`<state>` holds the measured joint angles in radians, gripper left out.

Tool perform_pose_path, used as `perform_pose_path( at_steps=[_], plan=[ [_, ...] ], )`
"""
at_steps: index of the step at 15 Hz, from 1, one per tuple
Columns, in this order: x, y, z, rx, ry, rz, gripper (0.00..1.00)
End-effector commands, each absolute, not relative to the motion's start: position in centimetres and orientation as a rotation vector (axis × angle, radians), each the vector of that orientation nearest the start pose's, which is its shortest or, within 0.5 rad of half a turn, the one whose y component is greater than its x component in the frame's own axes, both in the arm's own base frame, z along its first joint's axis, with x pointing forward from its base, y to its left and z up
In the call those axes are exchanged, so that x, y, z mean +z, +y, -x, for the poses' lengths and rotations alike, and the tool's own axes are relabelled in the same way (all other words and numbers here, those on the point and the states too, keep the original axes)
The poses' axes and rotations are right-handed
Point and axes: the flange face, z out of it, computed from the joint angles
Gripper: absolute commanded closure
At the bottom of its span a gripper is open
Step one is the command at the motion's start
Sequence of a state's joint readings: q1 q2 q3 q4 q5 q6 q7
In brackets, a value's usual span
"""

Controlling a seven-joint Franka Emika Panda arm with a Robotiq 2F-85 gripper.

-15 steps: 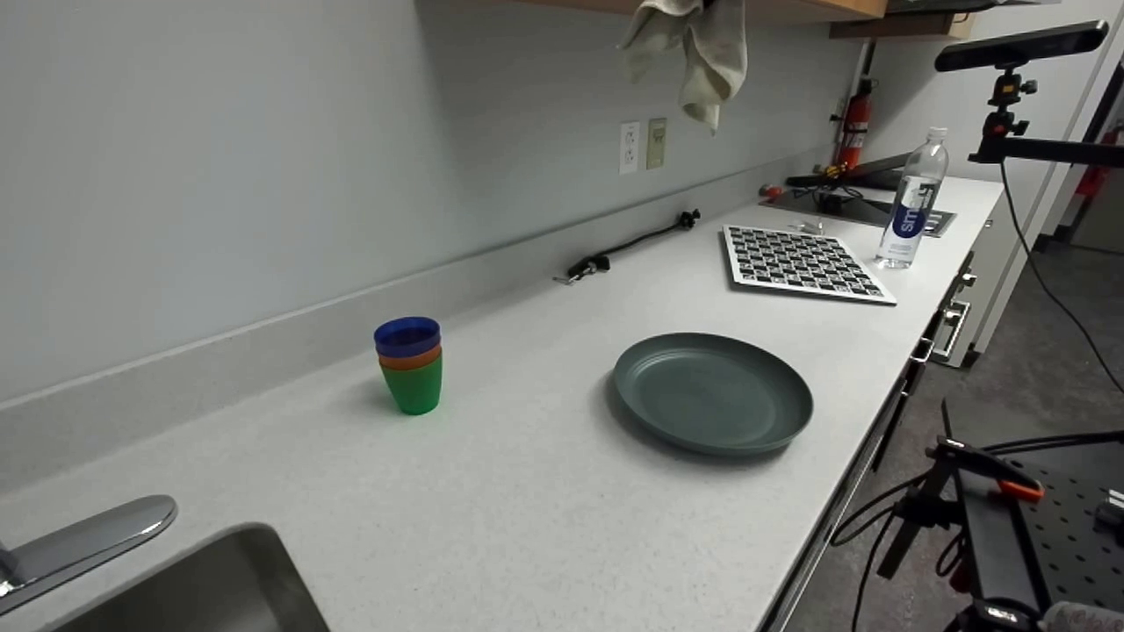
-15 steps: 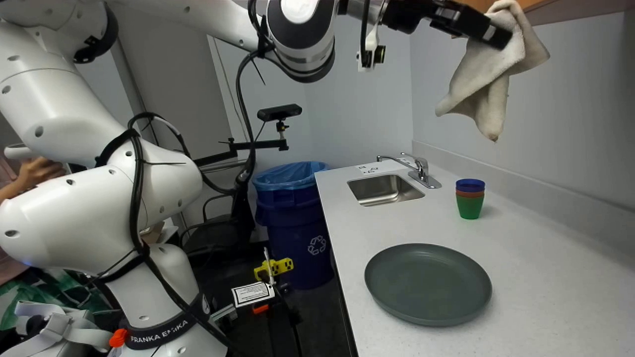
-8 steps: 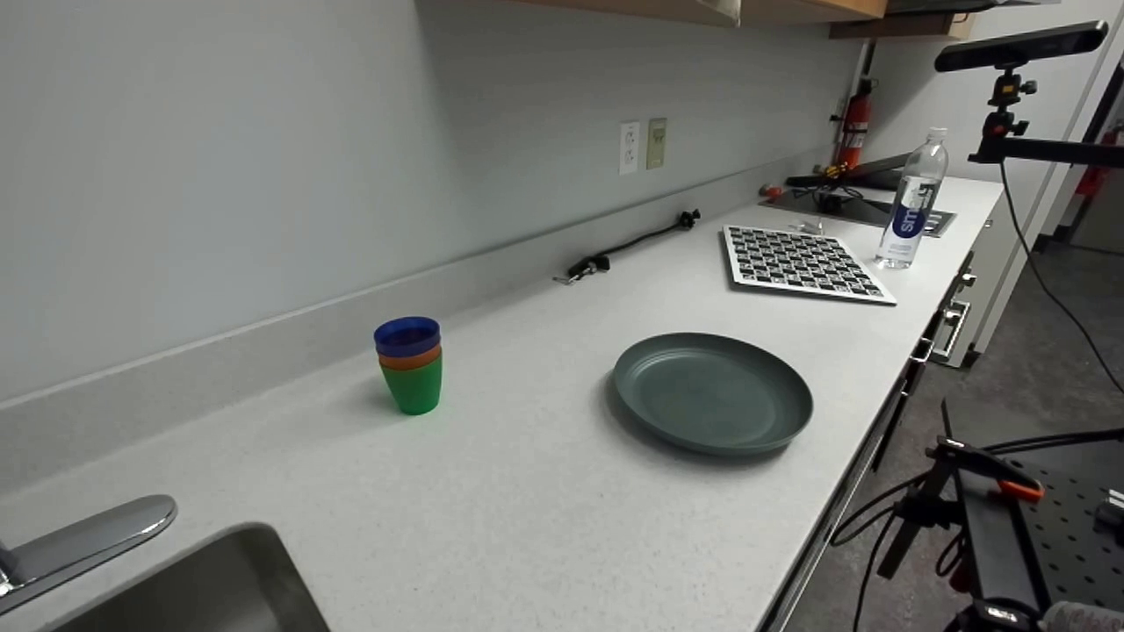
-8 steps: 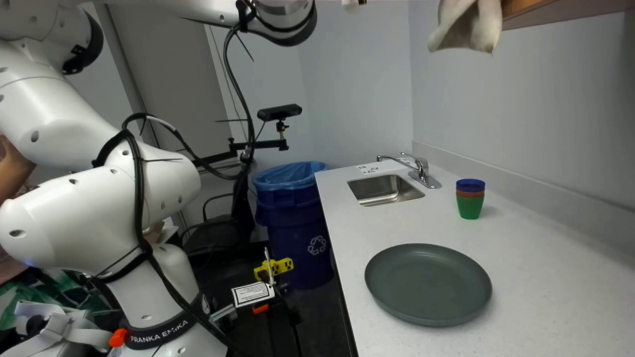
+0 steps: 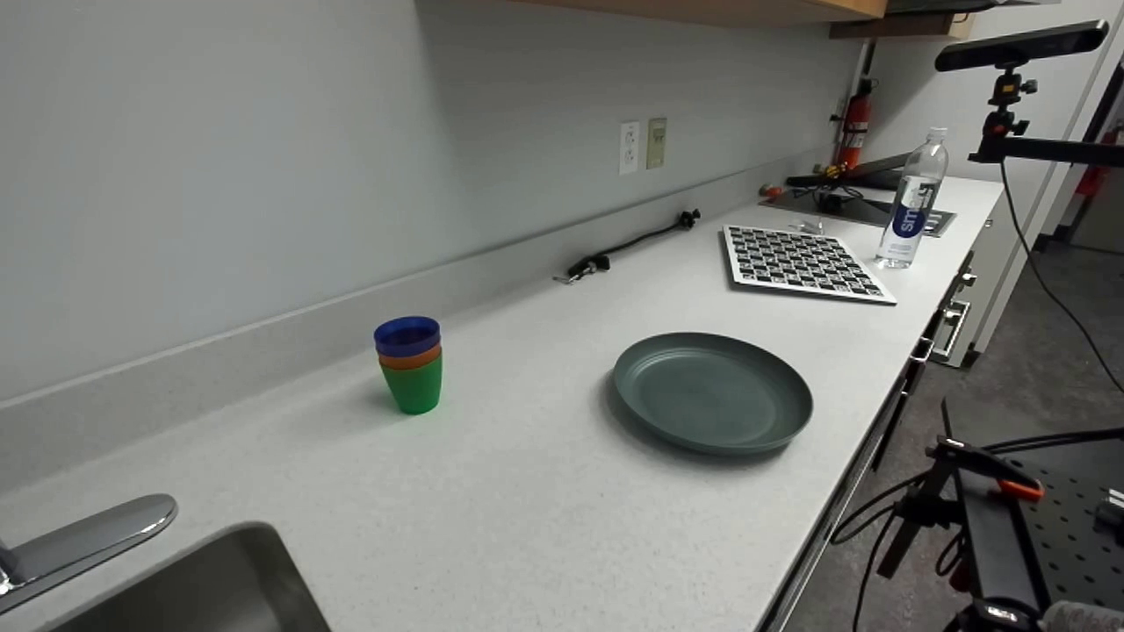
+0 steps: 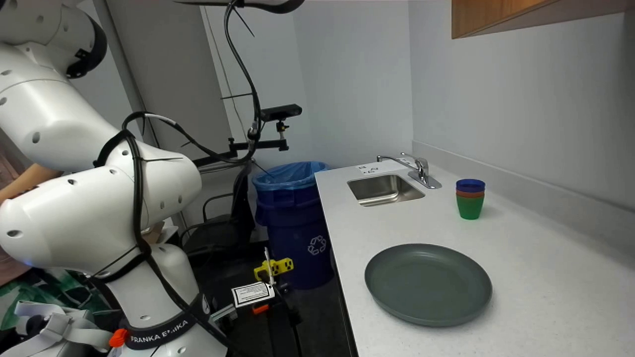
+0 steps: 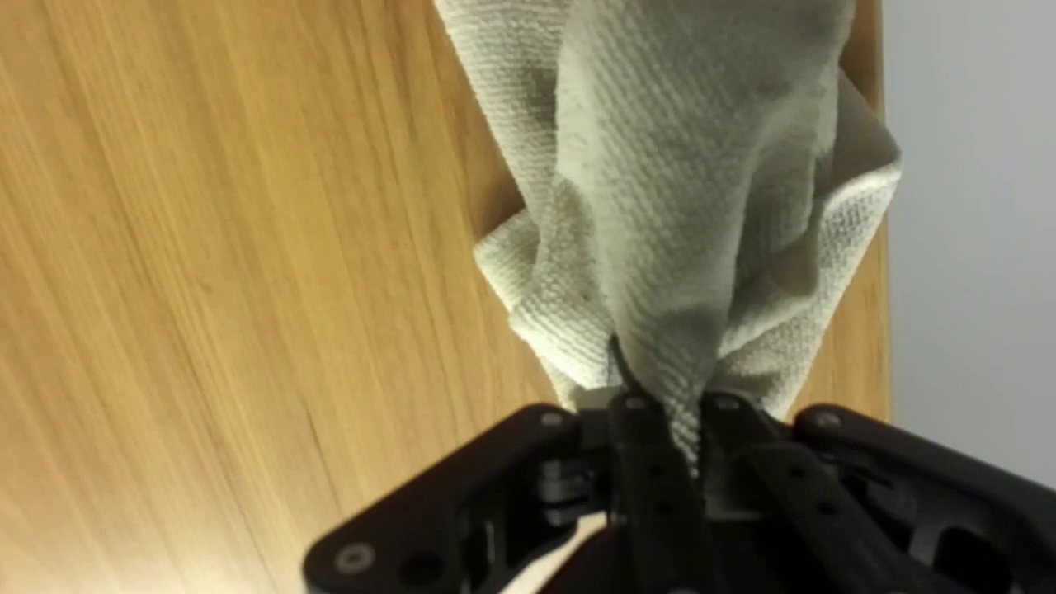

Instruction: Use the white towel to wipe the cabinet door

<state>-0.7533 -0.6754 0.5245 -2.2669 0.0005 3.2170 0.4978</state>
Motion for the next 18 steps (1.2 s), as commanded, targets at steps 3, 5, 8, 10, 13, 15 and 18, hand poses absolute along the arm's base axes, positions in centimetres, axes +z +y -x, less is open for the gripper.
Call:
perform_pose_path(
  at_steps=[3,5,8,10,13,15,18],
  plan=[
    [76.8,-1.3,-44.2,-2.376,0.628,2.067,0.98],
    [75.9,-2.0,-45.6,-2.355,0.644,2.080,0.98],
    [74.0,-2.3,-46.2,-2.311,0.651,2.124,0.98],
    [72.1,-2.6,-46.5,-2.245,0.681,2.159,0.98],
    [68.8,-3.4,-46.5,-2.160,0.725,2.216,0.98],
    [66.6,-3.8,-46.0,-2.121,0.762,2.231,0.98],
    [63.1,-5.2,-45.7,-2.041,0.830,2.275,0.98]
  ],
)
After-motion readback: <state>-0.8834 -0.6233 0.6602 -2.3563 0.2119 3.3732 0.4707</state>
